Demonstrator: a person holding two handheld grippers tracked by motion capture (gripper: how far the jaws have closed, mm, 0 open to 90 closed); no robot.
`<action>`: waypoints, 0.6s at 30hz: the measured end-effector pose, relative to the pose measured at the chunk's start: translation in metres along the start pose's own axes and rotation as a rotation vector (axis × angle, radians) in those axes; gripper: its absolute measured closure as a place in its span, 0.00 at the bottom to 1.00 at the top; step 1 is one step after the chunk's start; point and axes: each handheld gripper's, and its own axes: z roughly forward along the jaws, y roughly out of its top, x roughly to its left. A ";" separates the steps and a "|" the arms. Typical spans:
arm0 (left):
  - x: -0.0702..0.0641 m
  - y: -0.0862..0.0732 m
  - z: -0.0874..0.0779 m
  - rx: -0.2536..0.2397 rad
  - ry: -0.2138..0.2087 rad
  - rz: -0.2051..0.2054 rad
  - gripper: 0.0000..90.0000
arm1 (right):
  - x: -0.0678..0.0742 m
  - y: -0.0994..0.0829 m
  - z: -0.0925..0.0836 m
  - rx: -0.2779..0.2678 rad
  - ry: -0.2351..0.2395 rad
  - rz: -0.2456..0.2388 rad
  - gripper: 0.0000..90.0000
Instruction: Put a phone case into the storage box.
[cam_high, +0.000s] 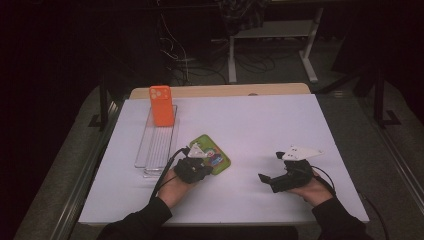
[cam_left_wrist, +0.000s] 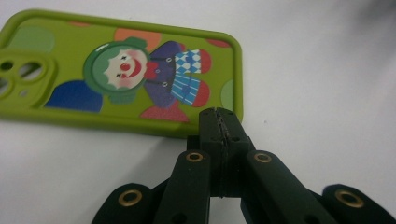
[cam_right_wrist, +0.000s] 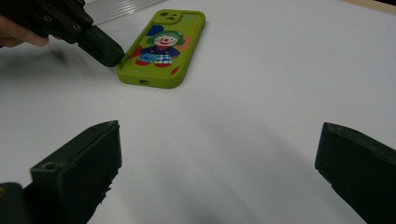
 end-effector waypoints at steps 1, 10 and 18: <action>0.000 0.000 0.001 -0.010 -0.005 -0.006 1.00 | 0.000 0.000 0.000 0.000 0.000 -0.001 0.00; 0.000 -0.003 -0.012 -0.041 -0.080 0.009 0.91 | 0.000 0.000 0.000 0.001 0.001 0.001 0.00; 0.003 -0.012 -0.030 -0.068 -0.133 0.025 0.60 | -0.001 0.001 0.002 0.004 -0.003 0.014 0.00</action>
